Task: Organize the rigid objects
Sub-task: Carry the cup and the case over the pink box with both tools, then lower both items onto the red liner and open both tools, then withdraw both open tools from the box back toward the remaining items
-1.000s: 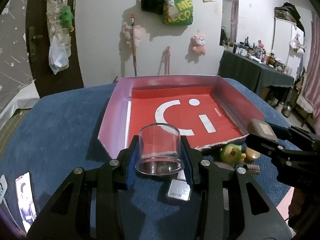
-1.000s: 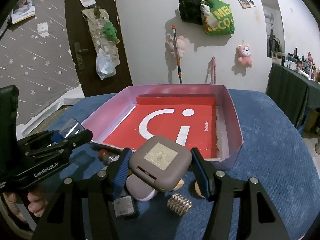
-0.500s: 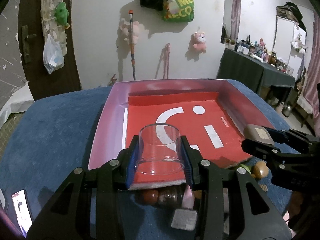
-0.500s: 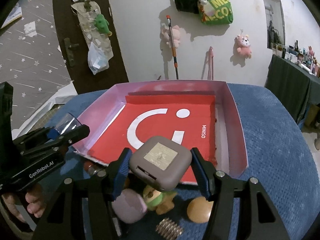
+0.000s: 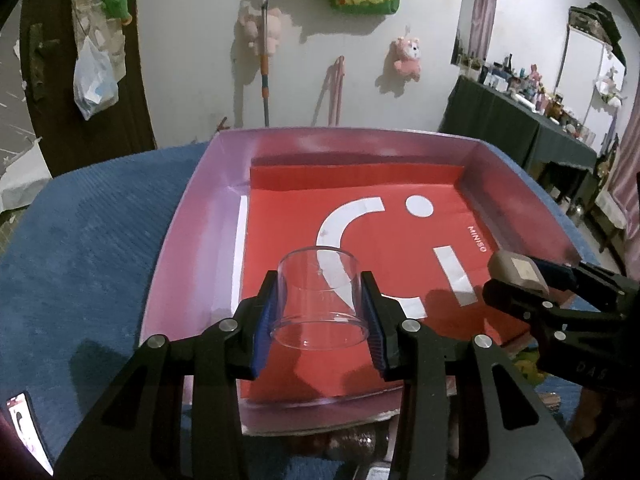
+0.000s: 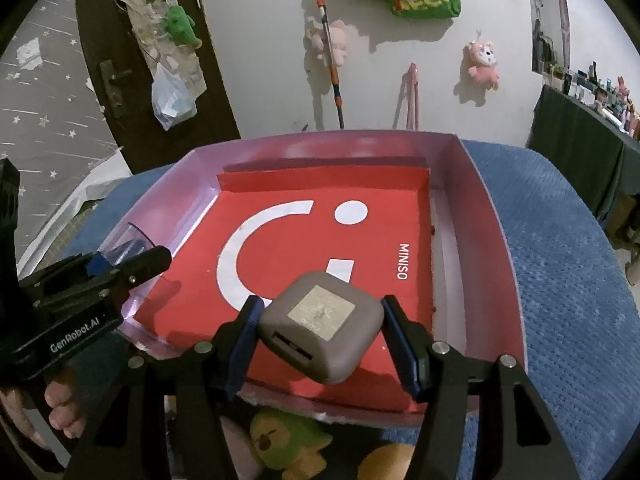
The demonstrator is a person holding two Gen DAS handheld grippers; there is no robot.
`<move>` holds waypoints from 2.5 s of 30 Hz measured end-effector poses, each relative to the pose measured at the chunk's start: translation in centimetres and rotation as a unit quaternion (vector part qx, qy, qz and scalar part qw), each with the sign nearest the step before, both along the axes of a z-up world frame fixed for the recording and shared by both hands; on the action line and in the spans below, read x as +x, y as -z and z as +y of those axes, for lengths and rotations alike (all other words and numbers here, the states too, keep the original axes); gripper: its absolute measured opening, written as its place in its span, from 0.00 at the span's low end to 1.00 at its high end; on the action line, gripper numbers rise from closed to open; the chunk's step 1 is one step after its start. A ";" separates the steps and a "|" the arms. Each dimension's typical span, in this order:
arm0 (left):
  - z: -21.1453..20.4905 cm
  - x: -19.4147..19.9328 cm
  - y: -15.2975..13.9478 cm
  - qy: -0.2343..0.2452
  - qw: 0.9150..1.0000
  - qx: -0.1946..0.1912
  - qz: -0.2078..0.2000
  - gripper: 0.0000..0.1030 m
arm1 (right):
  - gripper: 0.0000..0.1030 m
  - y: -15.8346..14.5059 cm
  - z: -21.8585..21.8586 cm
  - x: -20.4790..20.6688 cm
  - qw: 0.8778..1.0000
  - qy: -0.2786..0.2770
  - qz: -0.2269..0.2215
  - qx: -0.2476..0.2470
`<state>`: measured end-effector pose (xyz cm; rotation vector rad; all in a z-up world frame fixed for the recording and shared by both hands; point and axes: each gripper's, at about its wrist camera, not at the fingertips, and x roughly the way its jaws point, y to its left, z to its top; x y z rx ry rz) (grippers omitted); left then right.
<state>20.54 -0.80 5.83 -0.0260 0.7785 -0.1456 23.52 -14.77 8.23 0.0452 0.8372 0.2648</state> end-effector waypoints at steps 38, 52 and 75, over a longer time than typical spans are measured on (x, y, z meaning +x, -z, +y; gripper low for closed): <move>-0.1 1.9 3.4 -0.008 0.998 0.028 0.062 0.36 | 0.61 3.2 1.3 2.1 0.997 0.000 0.055 -0.059; -0.4 1.0 2.4 -0.009 0.998 0.049 0.033 0.51 | 0.61 2.9 1.5 2.2 0.997 -0.001 0.054 -0.056; 0.9 -1.9 -0.9 -0.031 0.999 0.010 0.006 0.74 | 0.90 -0.7 1.1 -1.5 0.999 -0.009 -0.006 -0.033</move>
